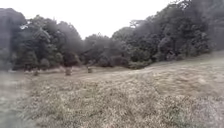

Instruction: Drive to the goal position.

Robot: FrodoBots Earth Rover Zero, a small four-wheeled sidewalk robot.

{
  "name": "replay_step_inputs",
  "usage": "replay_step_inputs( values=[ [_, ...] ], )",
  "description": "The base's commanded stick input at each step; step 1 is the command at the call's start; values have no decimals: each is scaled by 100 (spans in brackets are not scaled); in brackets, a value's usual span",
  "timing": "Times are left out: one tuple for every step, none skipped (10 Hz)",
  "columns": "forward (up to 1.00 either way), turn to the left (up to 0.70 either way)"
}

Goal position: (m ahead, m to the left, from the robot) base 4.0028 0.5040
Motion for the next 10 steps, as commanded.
replay_step_inputs(
  values=[
    [0,0],
    [0,0],
    [0,0],
    [0,0],
    [0,0],
    [0,0],
    [0,0],
    [0,0],
    [0,0],
    [0,45]
  ],
)
